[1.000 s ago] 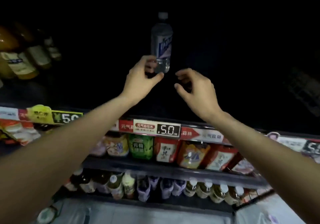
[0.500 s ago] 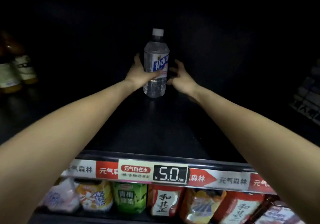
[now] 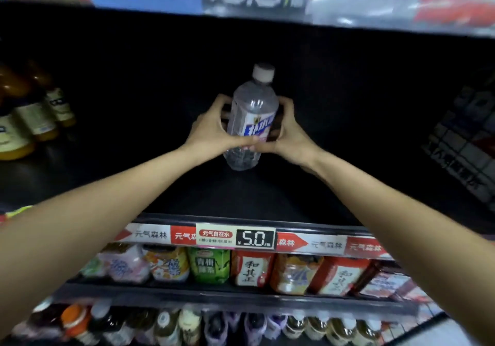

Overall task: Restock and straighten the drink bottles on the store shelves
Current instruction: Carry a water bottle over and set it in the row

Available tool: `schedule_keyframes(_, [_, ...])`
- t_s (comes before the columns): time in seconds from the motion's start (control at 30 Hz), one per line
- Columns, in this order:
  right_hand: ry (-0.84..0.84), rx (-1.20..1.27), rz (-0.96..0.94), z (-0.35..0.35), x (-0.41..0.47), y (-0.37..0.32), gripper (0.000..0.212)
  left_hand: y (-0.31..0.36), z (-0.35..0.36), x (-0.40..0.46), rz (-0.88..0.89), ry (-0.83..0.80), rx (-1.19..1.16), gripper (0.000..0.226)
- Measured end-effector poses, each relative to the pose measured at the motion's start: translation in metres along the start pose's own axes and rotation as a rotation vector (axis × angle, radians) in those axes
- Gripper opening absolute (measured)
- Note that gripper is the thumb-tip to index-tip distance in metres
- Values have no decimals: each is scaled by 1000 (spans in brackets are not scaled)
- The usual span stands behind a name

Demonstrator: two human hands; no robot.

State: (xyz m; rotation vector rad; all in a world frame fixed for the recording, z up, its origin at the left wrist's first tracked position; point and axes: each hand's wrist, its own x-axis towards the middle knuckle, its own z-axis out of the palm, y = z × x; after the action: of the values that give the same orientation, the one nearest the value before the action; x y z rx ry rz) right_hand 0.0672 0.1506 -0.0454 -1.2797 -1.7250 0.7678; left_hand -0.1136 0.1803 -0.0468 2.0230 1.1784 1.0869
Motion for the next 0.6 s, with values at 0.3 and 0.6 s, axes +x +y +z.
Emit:
schedule_keyframes(0.3, [49, 52, 49, -30, -134, -77, 87, 112, -30, -90, 191, -292, 43, 77])
schedule_keyframes(0.6, [97, 109, 5, -132, -213, -222, 85, 285, -78, -101, 353, -407, 329, 119])
